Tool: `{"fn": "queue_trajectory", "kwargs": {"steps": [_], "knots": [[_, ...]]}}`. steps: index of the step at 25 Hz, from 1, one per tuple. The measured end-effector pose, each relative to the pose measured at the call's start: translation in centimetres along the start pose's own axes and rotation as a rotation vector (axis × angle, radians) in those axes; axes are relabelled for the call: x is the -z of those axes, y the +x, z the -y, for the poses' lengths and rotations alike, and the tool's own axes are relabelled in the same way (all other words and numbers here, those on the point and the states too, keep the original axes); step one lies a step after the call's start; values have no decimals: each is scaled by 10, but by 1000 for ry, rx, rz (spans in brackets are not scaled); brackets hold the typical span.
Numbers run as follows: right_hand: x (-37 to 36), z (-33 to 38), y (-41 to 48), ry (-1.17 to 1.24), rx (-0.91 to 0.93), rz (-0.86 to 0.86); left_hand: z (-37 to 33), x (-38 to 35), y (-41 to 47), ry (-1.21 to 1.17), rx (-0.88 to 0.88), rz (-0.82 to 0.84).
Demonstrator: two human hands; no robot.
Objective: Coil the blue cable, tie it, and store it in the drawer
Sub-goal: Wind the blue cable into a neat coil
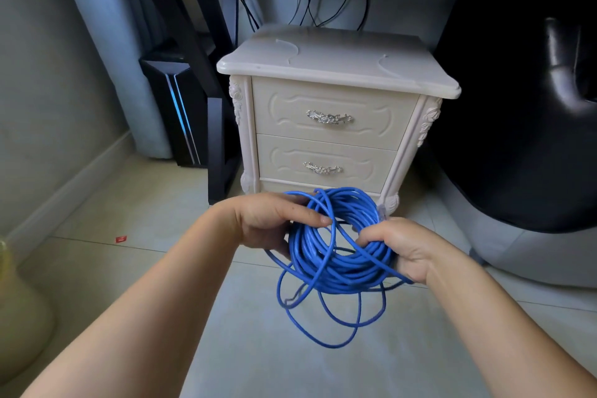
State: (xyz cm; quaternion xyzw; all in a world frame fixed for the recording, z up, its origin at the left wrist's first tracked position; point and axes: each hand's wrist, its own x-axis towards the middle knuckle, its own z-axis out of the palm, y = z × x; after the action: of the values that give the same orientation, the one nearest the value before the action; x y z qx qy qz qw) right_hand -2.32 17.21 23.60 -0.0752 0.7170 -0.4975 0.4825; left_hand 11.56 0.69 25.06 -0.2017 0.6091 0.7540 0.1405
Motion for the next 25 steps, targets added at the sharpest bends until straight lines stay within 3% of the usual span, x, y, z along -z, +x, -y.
{"fn": "queue_trajectory", "kwargs": {"steps": [6, 11, 15, 17, 19, 21, 23, 25], "knots": [[5, -8, 4, 17, -112, 27, -1, 0, 1, 157, 28, -88], [9, -15, 0, 43, -208, 94, -5, 5, -3, 440, 166, -124], [17, -17, 0, 174, -177, 45, -2, -2, 4, 459, -64, -347], [21, -17, -1, 260, -163, 28, -1, -8, 5, 472, -200, -223], [24, -18, -3, 341, -163, 40, 0, -12, 3, 564, -225, -84], [27, -19, -5, 399, -161, 63, -1, -7, 2, 512, -279, -75], [29, -18, -9, 443, -159, 61, -1, 2, 2, 309, -337, -193], [30, -19, -11, 484, -145, 73, 0, 7, 7, 291, -396, -485]]}}
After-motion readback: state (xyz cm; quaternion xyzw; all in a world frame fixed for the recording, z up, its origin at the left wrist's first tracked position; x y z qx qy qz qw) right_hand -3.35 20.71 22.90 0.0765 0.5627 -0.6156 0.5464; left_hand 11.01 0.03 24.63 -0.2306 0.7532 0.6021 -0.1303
